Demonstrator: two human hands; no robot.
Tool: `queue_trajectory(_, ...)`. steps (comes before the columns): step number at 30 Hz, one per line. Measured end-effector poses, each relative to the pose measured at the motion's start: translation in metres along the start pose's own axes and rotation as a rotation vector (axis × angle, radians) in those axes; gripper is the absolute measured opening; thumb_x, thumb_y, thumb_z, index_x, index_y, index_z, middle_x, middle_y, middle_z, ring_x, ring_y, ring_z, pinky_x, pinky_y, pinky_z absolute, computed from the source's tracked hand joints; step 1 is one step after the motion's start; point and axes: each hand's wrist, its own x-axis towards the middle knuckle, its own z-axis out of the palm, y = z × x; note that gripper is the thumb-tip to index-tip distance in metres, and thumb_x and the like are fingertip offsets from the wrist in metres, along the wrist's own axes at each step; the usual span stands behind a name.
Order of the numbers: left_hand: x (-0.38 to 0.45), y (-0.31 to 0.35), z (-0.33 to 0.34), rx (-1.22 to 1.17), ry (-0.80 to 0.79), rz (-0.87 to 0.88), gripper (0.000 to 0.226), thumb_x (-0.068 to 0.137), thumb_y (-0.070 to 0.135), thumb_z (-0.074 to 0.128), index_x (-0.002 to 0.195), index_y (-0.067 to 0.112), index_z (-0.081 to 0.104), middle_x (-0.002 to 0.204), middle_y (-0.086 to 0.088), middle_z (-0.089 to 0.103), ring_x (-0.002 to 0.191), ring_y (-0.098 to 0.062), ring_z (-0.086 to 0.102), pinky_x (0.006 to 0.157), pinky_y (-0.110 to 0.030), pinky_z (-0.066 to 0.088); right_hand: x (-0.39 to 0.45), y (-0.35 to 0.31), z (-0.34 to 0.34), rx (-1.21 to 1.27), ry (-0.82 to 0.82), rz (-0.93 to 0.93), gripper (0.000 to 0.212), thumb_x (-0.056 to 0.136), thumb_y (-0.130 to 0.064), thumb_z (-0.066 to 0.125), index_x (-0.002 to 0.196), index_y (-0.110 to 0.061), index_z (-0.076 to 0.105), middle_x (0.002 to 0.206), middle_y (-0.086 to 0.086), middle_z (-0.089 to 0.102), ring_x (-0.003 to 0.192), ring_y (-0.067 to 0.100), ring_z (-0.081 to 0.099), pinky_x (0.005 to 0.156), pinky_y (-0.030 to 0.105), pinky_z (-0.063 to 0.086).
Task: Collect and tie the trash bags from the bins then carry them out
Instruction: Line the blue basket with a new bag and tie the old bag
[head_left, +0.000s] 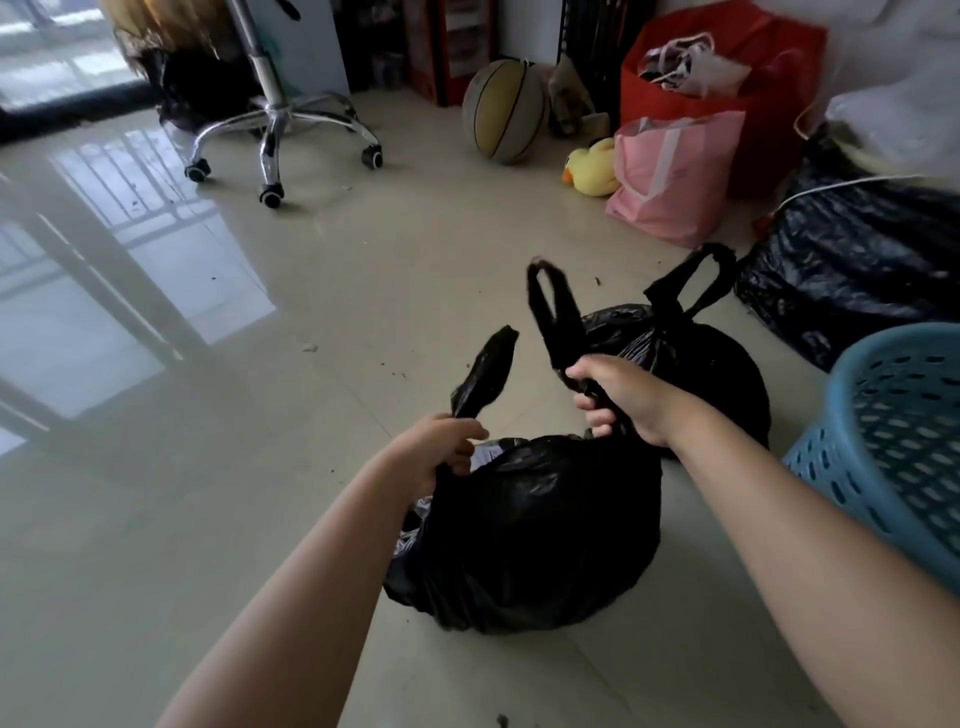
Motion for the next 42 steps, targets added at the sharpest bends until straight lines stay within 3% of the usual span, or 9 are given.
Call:
queue_trajectory(3, -0.004, -0.001, -0.001, 0.092, -0.079, -0.034, 0.024, 0.09, 0.011, 0.054, 0.069, 0.012, 0.042, 0.05, 0.001, 0.028, 0.027, -0.004, 0.027, 0.03, -0.012, 0.025, -0.003, -0.009, 0.015, -0.082, 0.05, -0.131, 0.033, 0.095, -0.014, 0.031, 0.062, -0.015, 0.031, 0.058, 0.003, 0.033, 0.028, 0.005, 0.031, 0.032, 0.014, 0.028)
queue_trajectory(7, -0.017, 0.005, -0.001, 0.088, -0.237, 0.063, 0.012, 0.091, 0.03, 0.049, 0.084, 0.02, 0.051, 0.048, 0.006, 0.035, 0.034, -0.002, 0.034, 0.036, -0.012, 0.032, -0.003, -0.006, 0.032, -0.931, 0.157, -0.372, 0.032, 0.094, -0.016, 0.041, 0.063, -0.011, 0.045, 0.069, 0.014, 0.053, 0.067, 0.028, 0.052, 0.049, 0.023, 0.031)
queue_trajectory(12, -0.024, 0.011, 0.006, 0.097, -0.094, 0.206, 0.026, 0.092, 0.041, 0.045, 0.084, 0.019, 0.054, 0.051, 0.007, 0.038, 0.032, -0.002, 0.035, 0.037, -0.016, 0.03, -0.007, -0.001, 0.045, -1.303, 0.132, -0.325, 0.029, 0.094, -0.025, 0.039, 0.099, -0.004, 0.058, 0.105, 0.023, 0.064, 0.098, 0.037, 0.059, 0.069, 0.034, 0.04)
queue_trajectory(20, -0.015, 0.01, -0.002, -0.376, -0.088, 0.147, 0.051, 0.097, 0.045, 0.022, 0.073, 0.012, 0.052, 0.037, 0.003, 0.045, 0.027, -0.008, 0.033, 0.034, -0.01, 0.027, -0.028, 0.003, 0.036, -1.308, -0.18, -0.373, 0.028, 0.094, -0.034, 0.038, 0.096, -0.014, 0.058, 0.082, 0.0, 0.062, 0.095, 0.025, 0.054, 0.095, 0.034, 0.027)
queue_trajectory(24, -0.01, 0.01, -0.014, -0.559, -0.084, 0.157, 0.047, 0.099, 0.038, 0.016, 0.075, 0.009, 0.044, 0.037, 0.0, 0.046, 0.028, -0.009, 0.033, 0.033, -0.01, 0.026, -0.033, 0.013, 0.011, -0.944, -0.226, -0.196, 0.017, 0.094, -0.023, 0.045, 0.085, -0.023, 0.059, 0.072, -0.012, 0.053, 0.078, 0.007, 0.053, 0.077, 0.024, 0.038)
queue_trajectory(28, -0.009, 0.009, -0.013, -0.59, -0.098, 0.158, 0.034, 0.098, 0.033, 0.027, 0.078, 0.012, 0.044, 0.044, 0.0, 0.039, 0.028, -0.007, 0.031, 0.032, -0.011, 0.024, -0.024, 0.021, 0.015, -0.637, -0.041, -0.269, 0.02, 0.094, -0.016, 0.045, 0.098, -0.007, 0.062, 0.083, 0.003, 0.061, 0.084, 0.017, 0.056, 0.074, 0.029, 0.043)
queue_trajectory(33, -0.015, 0.001, -0.009, -0.157, -0.197, 0.139, 0.021, 0.092, 0.022, 0.046, 0.072, 0.015, 0.041, 0.061, 0.001, 0.029, 0.033, -0.003, 0.036, 0.034, -0.011, 0.03, -0.015, 0.01, 0.033, -0.55, 0.286, -0.396, 0.028, 0.096, -0.017, 0.04, 0.087, 0.003, 0.057, 0.069, 0.006, 0.052, 0.074, 0.024, 0.051, 0.062, 0.03, 0.031)
queue_trajectory(38, -0.014, 0.003, -0.006, -0.072, -0.149, 0.051, 0.042, 0.085, 0.052, 0.046, 0.062, 0.016, 0.047, 0.043, 0.005, 0.04, 0.028, -0.004, 0.034, 0.031, -0.012, 0.026, -0.021, 0.016, 0.055, -0.852, -0.039, -0.398, 0.026, 0.096, -0.015, 0.041, 0.109, 0.001, 0.056, 0.105, 0.018, 0.066, 0.104, 0.029, 0.058, 0.072, 0.027, 0.037)
queue_trajectory(42, -0.014, 0.0, -0.007, -0.245, -0.144, 0.075, 0.046, 0.09, 0.049, 0.041, 0.064, 0.013, 0.051, 0.039, 0.003, 0.055, 0.028, -0.008, 0.049, 0.031, -0.01, 0.034, -0.027, 0.016, 0.052, -0.817, -0.278, -0.244, 0.026, 0.095, -0.016, 0.044, 0.11, 0.001, 0.056, 0.114, 0.018, 0.064, 0.094, 0.013, 0.055, 0.071, 0.02, 0.037)
